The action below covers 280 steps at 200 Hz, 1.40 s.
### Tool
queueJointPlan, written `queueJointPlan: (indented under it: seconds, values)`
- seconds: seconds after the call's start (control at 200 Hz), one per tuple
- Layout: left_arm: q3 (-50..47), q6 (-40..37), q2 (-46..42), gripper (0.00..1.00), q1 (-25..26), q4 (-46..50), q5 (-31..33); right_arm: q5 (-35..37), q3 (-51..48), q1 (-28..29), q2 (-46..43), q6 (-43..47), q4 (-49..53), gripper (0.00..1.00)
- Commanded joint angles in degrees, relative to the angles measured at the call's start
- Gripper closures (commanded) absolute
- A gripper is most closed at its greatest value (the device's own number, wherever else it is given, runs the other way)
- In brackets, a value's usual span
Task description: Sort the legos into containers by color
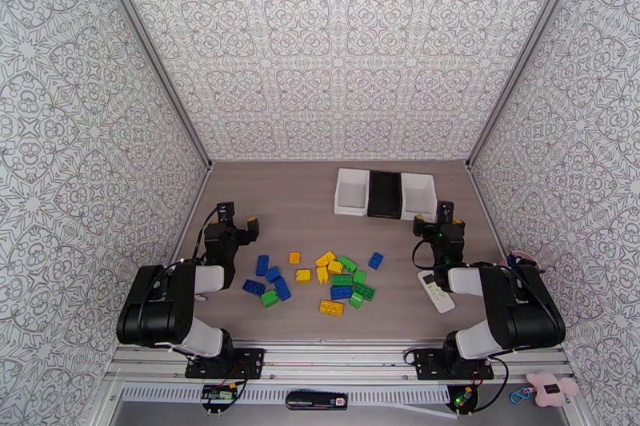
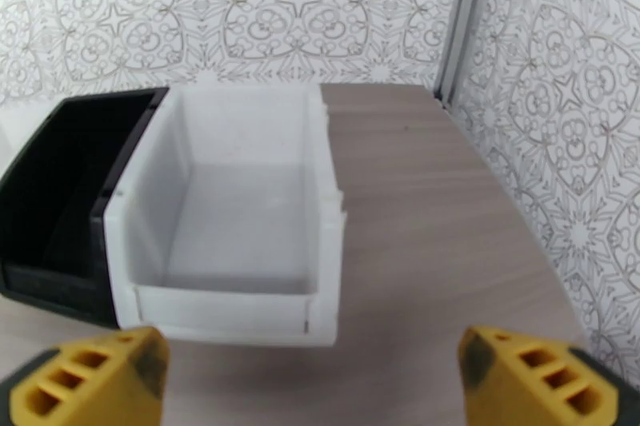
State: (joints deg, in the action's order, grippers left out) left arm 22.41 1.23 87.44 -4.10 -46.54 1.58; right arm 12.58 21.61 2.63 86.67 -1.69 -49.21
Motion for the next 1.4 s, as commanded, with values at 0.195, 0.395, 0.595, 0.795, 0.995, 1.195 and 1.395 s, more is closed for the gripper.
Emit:
queueJointPlan:
  seconds: [0.195,0.395,0.595,0.795,0.995,1.195,1.395]
  values:
    - [0.94,-1.06,0.19,0.00,0.27,0.07,0.04,-0.60,0.44,0.37,-0.19,-0.79,0.25,0.00]
    - [0.88,-0.92,0.19,0.00,0.16,0.13,-0.08,-0.62,0.53,0.34,-0.10,-0.82,0.34,0.00]
    - [0.90,-0.95,0.19,0.00,0.20,0.14,-0.09,-0.71,0.62,0.27,-0.02,-0.93,0.52,0.00]
    - [0.92,-0.95,0.19,0.00,0.14,0.09,-0.05,-0.79,0.54,0.28,-0.10,-0.94,0.53,0.00]
    - [0.69,-1.06,0.11,0.00,0.31,-0.14,0.09,-0.92,0.20,0.32,-0.35,-0.65,0.16,0.00]
    - [-1.00,-3.94,-3.01,0.00,2.95,-0.87,1.67,-0.62,5.10,0.38,-4.65,-0.61,12.68,0.00]
    - [-0.32,-9.55,-9.94,0.00,7.46,6.46,0.93,-0.44,14.49,0.41,-8.23,-2.15,30.33,0.00]
